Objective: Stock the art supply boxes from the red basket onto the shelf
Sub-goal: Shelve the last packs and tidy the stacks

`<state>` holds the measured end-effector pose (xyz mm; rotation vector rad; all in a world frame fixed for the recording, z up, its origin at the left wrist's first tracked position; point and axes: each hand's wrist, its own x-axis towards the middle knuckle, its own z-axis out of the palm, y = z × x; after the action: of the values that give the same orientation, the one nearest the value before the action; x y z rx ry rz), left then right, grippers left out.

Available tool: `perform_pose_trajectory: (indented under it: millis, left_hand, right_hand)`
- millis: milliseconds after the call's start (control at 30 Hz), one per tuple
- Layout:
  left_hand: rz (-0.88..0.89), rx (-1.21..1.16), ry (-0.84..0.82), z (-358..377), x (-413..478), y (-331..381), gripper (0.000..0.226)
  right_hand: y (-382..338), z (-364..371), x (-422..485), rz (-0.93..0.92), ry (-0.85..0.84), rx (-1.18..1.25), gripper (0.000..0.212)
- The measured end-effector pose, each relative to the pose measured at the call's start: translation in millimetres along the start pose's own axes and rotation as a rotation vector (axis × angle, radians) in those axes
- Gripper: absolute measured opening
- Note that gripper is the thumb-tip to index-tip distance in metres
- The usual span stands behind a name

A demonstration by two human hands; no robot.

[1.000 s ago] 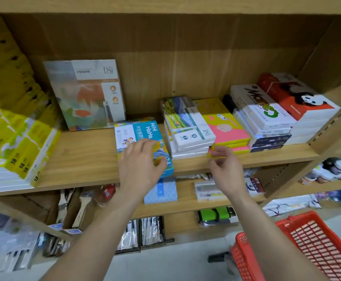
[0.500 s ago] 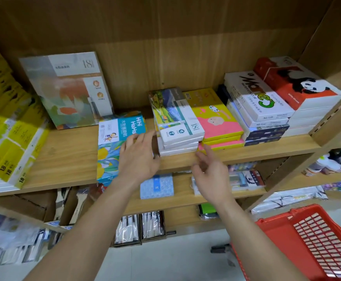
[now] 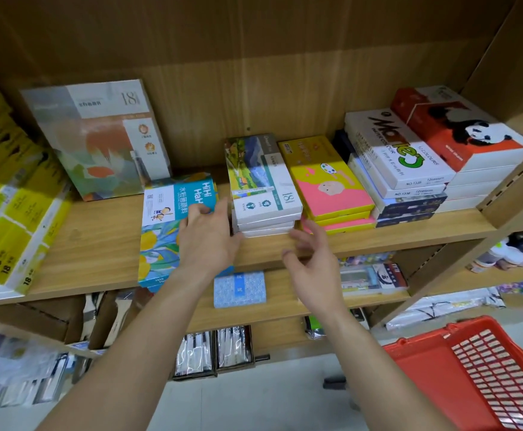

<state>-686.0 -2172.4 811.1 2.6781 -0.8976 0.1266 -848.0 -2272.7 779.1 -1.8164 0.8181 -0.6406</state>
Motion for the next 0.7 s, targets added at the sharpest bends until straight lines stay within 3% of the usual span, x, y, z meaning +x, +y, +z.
perform_pose_trajectory:
  millis: [233,400,567,600,700]
  left_hand:
    - [0.022,-0.01,-0.015,-1,-2,-16,0.068]
    - [-0.005,-0.136,-0.153,-7,-3,-19,0.085]
    - [0.021,-0.332,-0.211,-8,-4,-19,0.074]
    - [0.008,-0.365,-0.241,-8,-3,-19,0.078]
    - [-0.019,-0.376,-0.284,-8,4,-17,0.09]
  right_hand:
    - [-8,12,4,-0.009,-0.051,-0.028,0.083]
    - [-11,7,13,0.017,0.009,0.05,0.047]
    - [-24,8,25,0.005,0.063,-0.05,0.02]
    - [-28,9,28,0.0,0.063,-0.068,0.018]
    - [-41,14,41,0.026,0.016,-0.096,0.045]
